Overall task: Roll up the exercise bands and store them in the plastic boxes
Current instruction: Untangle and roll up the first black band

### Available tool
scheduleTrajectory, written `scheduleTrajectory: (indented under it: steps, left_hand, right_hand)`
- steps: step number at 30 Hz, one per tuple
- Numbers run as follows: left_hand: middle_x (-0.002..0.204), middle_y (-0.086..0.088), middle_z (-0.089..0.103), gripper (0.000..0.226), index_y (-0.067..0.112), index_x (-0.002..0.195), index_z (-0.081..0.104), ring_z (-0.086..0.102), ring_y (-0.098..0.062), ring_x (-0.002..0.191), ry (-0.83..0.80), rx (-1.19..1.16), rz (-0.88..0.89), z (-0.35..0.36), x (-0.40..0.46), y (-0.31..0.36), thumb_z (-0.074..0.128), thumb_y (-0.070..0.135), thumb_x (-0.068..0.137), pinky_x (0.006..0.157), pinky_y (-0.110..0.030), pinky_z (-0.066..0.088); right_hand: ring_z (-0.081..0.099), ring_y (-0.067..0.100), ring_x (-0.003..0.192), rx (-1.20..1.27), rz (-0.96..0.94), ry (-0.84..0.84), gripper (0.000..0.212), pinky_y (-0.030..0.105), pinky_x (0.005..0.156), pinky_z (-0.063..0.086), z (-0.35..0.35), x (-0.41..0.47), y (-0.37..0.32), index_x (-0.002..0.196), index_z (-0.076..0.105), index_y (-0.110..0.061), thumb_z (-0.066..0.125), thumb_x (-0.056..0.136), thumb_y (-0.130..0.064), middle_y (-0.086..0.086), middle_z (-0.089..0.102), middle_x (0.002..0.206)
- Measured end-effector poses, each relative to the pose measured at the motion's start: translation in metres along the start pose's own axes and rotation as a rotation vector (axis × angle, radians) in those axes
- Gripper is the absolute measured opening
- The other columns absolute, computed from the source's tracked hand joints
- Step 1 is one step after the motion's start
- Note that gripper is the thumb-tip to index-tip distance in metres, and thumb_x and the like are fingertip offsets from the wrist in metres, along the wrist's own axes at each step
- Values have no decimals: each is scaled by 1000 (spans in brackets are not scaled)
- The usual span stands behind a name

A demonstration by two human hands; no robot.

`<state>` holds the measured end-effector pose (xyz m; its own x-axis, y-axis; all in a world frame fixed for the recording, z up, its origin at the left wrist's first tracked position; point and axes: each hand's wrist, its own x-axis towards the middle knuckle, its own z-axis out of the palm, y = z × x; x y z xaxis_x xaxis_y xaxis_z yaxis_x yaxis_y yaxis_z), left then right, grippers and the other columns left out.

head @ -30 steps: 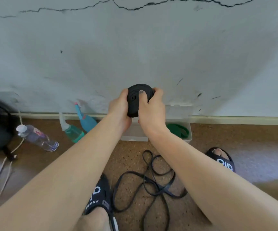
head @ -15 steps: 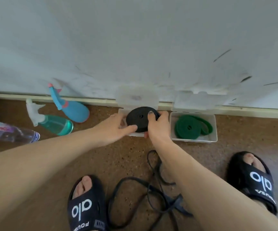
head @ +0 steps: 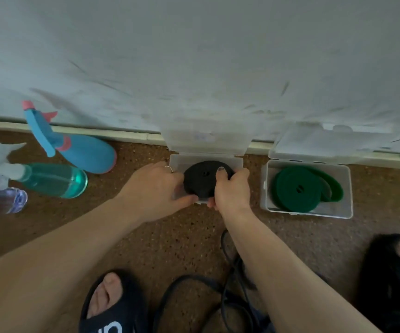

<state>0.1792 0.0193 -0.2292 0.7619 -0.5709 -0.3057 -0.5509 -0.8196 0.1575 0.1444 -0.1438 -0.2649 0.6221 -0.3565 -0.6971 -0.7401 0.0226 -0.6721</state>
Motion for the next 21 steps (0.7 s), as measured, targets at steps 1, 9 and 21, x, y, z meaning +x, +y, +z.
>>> scheduleTrajectory:
  steps: [1,9,21]
  left_hand:
    - [74,5,57,42,30,76,51,55,-17,79,-4,-1,2,1,1,-1,50,69,90,64,-32,34]
    - [67,6,49,47,29,62,40,57,-19,75,-87,88,12,-3,16,-1,57,63,90,61,-30,43]
    - [51,3,50,63,22,53,46,57,-18,61,-162,197,237,-6,33,-5,36,68,95,61,-31,41]
  right_hand:
    - [66,50,110,-5,-5,-2,27,16,37,43,0,1,0,129,35,-15,46,108,-28,20,56,133]
    - [73,38,94,-56,-30,18,24,21,44,52,6,0,1,127,34,-19,46,108,-28,14,55,133]
    - [73,42,94,-75,-5,21,29,27,45,55,7,1,-2,133,31,-17,43,109,-26,20,56,131]
